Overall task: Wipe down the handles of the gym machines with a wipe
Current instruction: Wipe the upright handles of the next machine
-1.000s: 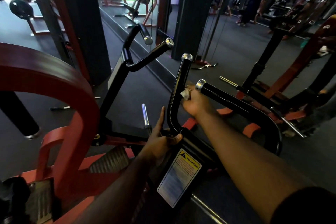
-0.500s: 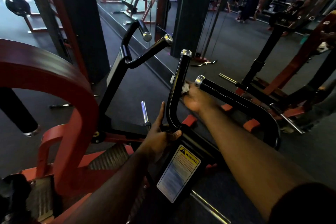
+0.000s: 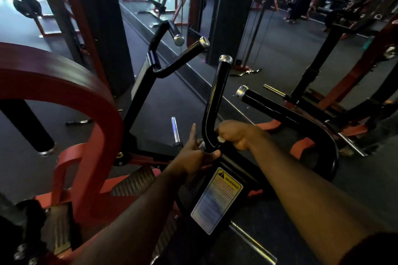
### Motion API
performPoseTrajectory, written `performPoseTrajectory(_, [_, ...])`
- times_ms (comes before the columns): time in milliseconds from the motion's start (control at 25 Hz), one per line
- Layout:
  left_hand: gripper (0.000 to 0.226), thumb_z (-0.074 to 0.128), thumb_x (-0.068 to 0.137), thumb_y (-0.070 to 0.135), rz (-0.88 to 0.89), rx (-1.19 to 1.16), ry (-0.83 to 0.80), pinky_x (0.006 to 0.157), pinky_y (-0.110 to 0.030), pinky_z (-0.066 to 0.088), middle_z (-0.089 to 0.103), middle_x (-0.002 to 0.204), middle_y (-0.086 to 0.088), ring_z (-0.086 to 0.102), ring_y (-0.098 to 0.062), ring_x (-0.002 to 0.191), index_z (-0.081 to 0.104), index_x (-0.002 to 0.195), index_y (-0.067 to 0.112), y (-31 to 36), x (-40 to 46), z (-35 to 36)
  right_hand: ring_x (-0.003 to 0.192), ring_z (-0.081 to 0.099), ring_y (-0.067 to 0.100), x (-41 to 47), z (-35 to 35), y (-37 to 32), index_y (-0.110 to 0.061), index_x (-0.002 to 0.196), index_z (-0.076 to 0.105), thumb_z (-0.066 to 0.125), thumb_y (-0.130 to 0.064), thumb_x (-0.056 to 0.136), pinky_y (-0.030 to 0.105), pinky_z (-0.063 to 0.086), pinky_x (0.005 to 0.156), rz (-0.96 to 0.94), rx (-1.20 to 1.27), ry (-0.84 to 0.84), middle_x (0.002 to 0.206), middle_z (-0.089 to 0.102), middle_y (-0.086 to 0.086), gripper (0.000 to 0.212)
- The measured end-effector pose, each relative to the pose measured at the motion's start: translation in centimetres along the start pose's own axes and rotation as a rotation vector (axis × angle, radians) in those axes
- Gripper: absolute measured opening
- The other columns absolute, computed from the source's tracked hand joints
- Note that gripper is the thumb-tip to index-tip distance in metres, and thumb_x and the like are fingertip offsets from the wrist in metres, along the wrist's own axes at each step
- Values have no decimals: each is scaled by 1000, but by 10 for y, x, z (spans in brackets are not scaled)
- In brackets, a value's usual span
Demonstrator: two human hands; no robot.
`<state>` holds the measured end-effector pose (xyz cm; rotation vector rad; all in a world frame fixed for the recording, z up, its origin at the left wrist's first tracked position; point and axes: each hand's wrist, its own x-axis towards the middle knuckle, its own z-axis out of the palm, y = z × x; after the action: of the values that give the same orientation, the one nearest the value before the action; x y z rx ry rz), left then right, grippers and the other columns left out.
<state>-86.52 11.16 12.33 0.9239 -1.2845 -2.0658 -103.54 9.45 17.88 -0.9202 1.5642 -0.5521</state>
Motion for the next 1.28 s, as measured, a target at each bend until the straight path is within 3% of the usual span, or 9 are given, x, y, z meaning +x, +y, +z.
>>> performPoseTrajectory(200, [97,66,80,-14,133,216,-13,78,-31,59,54,131,-2,65,-23,105,26,147,44,35,-1,8,68,66,17,18,-7,-27,1,75,69,45,16,78,23,52,72,-186,503,106,76,69,15,29])
performPoseTrajectory(280, [103,65,85,-9,117,184,50,70,-25,59,47,143,-10,63,-22,101,5,156,37,47,10,12,54,58,-8,19,-15,-41,-25,72,64,71,-27,78,4,44,63,-359,462,233,56,66,-11,9])
performPoseTrajectory(360, [100,60,90,-4,119,243,101,62,-18,56,35,153,-19,62,-20,97,-3,156,36,54,20,19,57,50,-21,21,-18,-47,-39,79,40,50,-64,78,-4,38,63,-338,311,292,55,54,-42,27])
performPoseTrajectory(560, [102,52,96,-2,142,466,139,62,-25,58,26,157,-24,63,-14,79,-25,151,35,56,25,25,87,64,7,36,-18,-23,-15,103,70,57,-16,90,21,48,83,-507,493,94,91,74,-5,19])
performPoseTrajectory(720, [110,53,94,-4,204,562,112,63,-24,58,-5,164,-17,62,-35,110,-36,144,36,53,25,20,79,59,-7,51,-29,-37,-6,133,51,46,-20,94,17,48,79,-415,371,201,83,67,-20,42])
performPoseTrajectory(840, [115,57,91,1,251,653,111,102,-47,50,-27,161,-6,16,-43,147,-41,140,35,47,30,15,84,66,3,49,-27,-52,-10,101,63,44,-8,99,17,52,72,-587,523,148,88,71,-6,19])
performPoseTrajectory(920, [113,58,91,9,276,793,150,119,-62,14,-43,154,-2,-23,-33,148,-41,139,34,43,31,15,79,66,10,47,-19,-43,-11,85,68,58,-14,93,22,54,69,-446,589,39,80,69,0,13])
performPoseTrajectory(1160, [119,66,90,39,330,928,283,106,-73,-10,-52,147,-2,-38,-35,139,-46,130,41,40,29,17,47,59,3,33,-25,-43,-12,89,61,39,-2,102,13,49,51,-380,400,53,56,67,-5,28])
performPoseTrajectory(1280, [114,60,91,51,346,941,275,107,-76,-9,-50,149,-1,-39,-32,140,-44,135,38,39,30,16,85,71,10,39,-23,-47,-7,101,66,38,-7,103,22,57,82,-469,623,8,89,76,2,28])
